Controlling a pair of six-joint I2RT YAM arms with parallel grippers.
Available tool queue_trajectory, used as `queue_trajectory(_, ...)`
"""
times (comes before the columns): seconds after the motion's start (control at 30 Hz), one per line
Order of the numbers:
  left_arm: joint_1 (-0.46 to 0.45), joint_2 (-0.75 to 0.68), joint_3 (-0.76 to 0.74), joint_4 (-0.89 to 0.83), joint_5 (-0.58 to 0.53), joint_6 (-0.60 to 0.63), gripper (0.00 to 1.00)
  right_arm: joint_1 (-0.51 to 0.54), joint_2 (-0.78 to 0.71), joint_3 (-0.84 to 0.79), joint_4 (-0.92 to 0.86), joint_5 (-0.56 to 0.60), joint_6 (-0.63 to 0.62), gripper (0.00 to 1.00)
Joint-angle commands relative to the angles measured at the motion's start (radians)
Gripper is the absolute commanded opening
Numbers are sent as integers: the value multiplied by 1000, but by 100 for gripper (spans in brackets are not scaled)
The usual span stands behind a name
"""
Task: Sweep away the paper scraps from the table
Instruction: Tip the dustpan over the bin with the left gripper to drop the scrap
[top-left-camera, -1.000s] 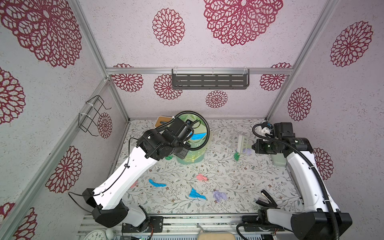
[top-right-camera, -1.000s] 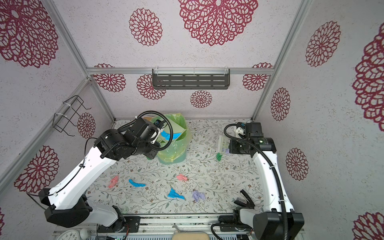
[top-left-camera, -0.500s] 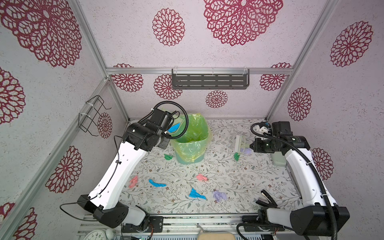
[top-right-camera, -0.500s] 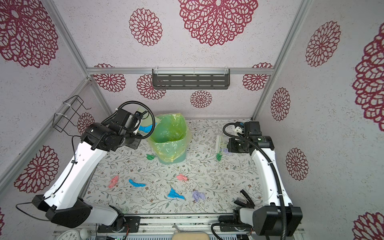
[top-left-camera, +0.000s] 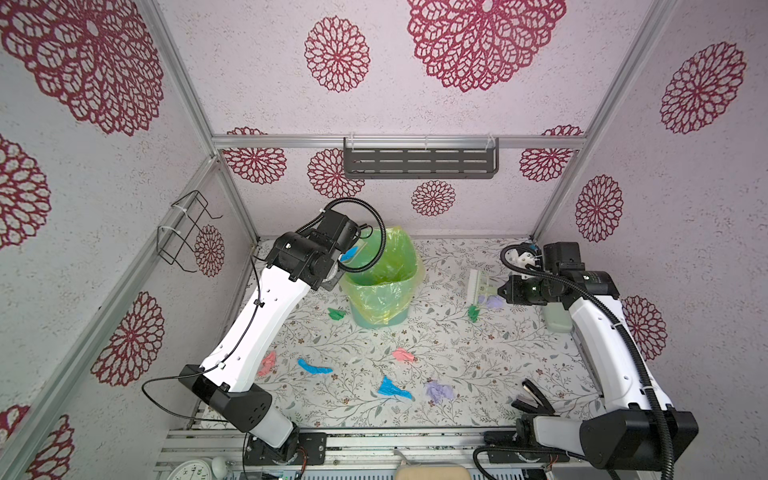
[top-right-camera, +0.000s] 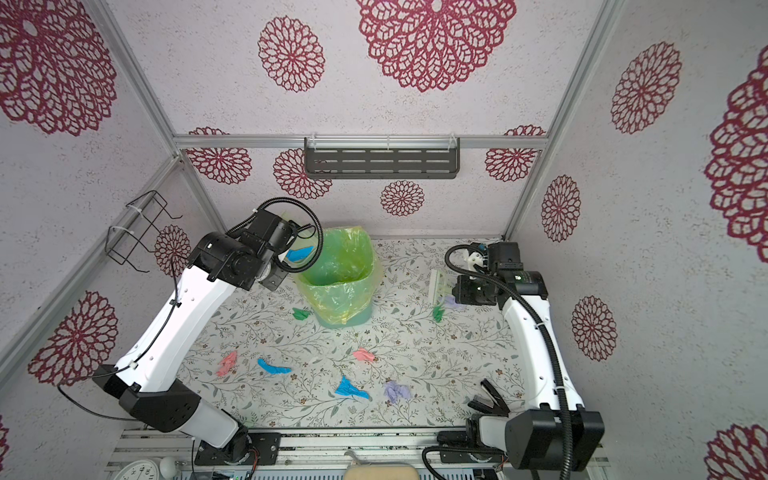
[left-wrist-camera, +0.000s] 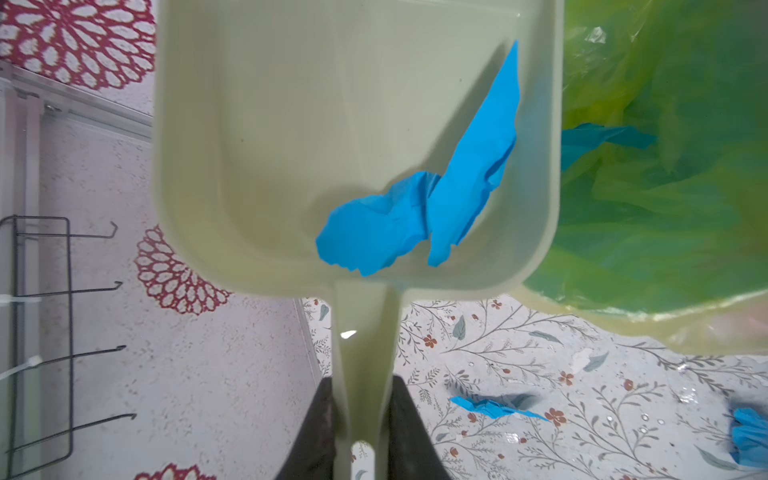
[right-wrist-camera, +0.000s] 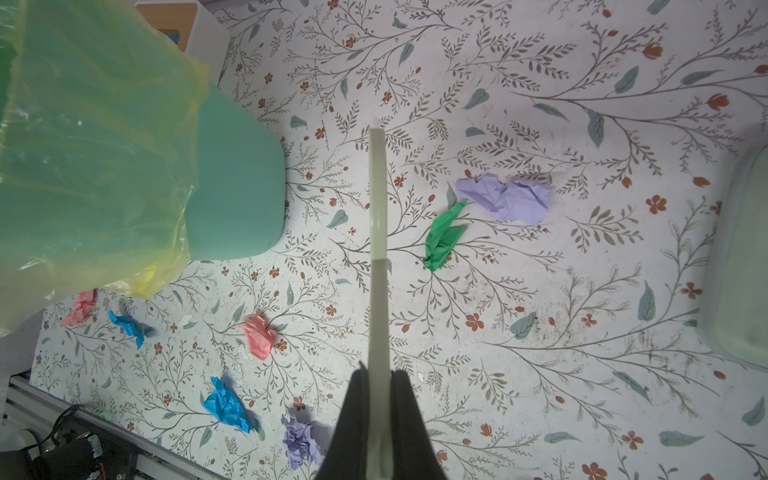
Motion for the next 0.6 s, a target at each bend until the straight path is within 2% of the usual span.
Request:
queue_trajectory(0.0, -43, 45, 10, 22, -95, 60, 10, -6, 11, 26, 11, -21, 14, 0)
queue_trajectory(0.3, -141, 98, -5, 30, -221, 93, 9, -6, 31, 41, 11, -33, 17, 0)
queue_trajectory(0.43, -175, 91, -79, 79, -339, 146, 7, -4, 42, 52, 11, -45, 18, 0)
queue_trajectory(0.57, -214, 58, -150, 171, -484, 253, 8, -1, 48, 52, 13, -58, 21, 0)
